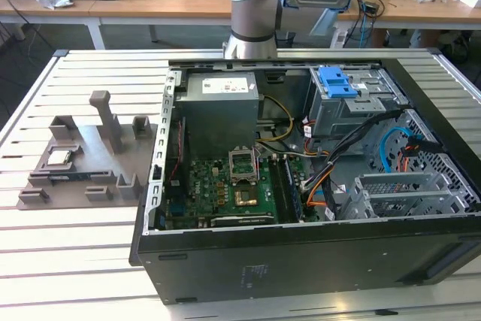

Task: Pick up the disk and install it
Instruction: 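Pick up the disk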

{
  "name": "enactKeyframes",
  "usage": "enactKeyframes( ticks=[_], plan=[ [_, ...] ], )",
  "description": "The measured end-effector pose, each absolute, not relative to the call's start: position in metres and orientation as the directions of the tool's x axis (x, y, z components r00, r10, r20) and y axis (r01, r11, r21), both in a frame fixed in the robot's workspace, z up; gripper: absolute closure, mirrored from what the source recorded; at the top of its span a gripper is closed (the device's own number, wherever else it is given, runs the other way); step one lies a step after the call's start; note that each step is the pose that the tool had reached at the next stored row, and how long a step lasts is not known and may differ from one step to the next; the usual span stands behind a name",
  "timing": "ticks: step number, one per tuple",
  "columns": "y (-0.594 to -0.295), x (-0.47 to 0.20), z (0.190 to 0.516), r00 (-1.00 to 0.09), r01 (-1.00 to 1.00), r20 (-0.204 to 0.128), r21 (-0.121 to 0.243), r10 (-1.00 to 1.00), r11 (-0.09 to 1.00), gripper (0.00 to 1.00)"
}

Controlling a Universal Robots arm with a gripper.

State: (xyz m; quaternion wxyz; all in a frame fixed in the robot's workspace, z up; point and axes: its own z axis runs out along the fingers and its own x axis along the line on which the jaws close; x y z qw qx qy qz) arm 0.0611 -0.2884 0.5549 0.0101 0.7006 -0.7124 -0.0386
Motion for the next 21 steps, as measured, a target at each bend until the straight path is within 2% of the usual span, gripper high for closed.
enactKeyframes(
  ticks=[7, 16, 21],
  plan=[
    [-0.290, 0.080, 0.553, -0.018, -0.997, -0.039, 0.070, -0.999, 0.015, 0.63],
    [-0.328, 0.081, 0.550, -0.018, -0.997, -0.042, 0.070, -0.999, 0.015, 0.63],
    [-0.336, 0.082, 0.550, -0.018, -0.997, -0.042, 0.070, -0.999, 0.015, 0.63]
  ],
)
